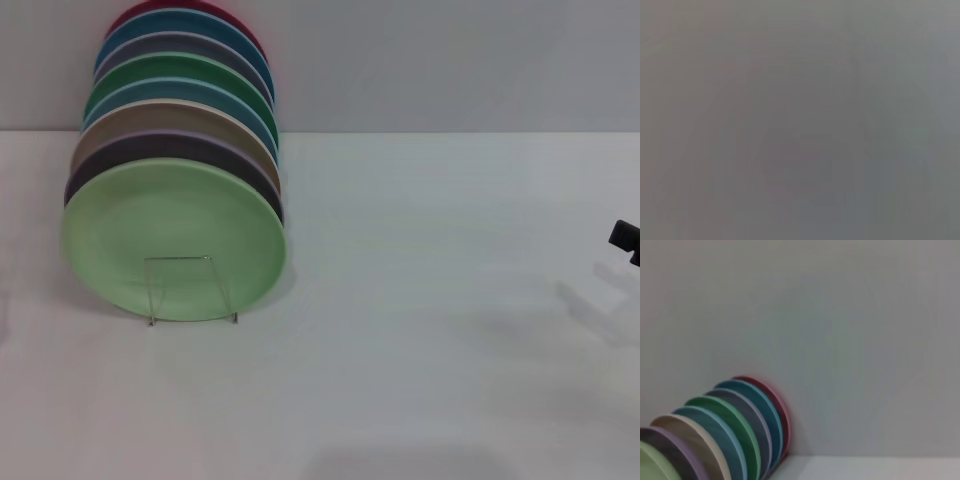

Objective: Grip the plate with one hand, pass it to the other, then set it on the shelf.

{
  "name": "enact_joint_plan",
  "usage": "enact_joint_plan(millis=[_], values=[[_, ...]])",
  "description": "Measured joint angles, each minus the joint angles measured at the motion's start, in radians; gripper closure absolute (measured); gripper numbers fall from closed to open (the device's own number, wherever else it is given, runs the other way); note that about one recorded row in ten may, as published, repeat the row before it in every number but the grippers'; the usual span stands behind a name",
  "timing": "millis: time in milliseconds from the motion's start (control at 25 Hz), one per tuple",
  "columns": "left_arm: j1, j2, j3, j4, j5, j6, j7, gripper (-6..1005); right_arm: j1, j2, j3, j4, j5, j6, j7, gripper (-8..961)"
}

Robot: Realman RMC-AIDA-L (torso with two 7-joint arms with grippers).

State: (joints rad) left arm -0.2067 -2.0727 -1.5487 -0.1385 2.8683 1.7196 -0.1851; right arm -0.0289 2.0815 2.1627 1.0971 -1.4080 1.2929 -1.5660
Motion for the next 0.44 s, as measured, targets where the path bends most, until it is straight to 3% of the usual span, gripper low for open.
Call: enact_joint_plan(millis=[200, 240, 320, 360, 440], values=[[0.0, -0.001, -0.003, 0.006, 0.0, -0.023, -0.002, 598, 0.01, 0.001, 0.004, -0.118, 0.101, 0.018, -0.139, 215], [0.004, -0.003, -0.002, 0.007, 0.0, -0.094, -0.003, 595, 0.012, 0.002, 0.004, -0.148, 0.125, 0.025, -0.186, 215], [0.007, -0.006, 0.002, 0.009, 0.001, -0.118, 0.003, 372, 0.012, 0.007, -0.003, -0.243, 0.213, 0.06, -0.396, 215], [0.007, -0.006, 0.002, 0.009, 0.001, -0.118, 0.003, 372, 0.012, 0.007, -0.003, -0.243, 0.213, 0.06, -0.396, 215], [0.007, -0.006, 0.002, 0.009, 0.001, -0.118, 0.003, 372, 0.011, 0.01, -0.022, -0.34, 0.31, 0.101, -0.607, 215]])
